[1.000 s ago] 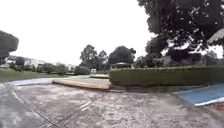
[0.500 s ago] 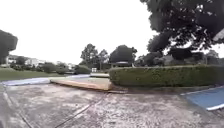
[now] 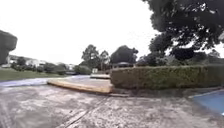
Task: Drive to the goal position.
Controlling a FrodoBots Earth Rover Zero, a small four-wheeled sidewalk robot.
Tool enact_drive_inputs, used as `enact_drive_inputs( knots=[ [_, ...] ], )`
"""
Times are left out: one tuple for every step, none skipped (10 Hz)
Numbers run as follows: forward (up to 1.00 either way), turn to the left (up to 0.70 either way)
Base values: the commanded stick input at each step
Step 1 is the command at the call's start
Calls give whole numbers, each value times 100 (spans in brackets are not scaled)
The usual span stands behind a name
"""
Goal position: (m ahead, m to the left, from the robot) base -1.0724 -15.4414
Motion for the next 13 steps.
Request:
enact_drive_inputs(
  knots=[
    [50, 0],
    [50, -6],
    [50, -25],
    [50, -45],
    [50, -50],
    [50, -50],
    [50, -50],
    [50, -50],
    [50, -37],
    [50, -15],
    [50, 0],
    [50, 0],
    [50, 0]
  ],
)
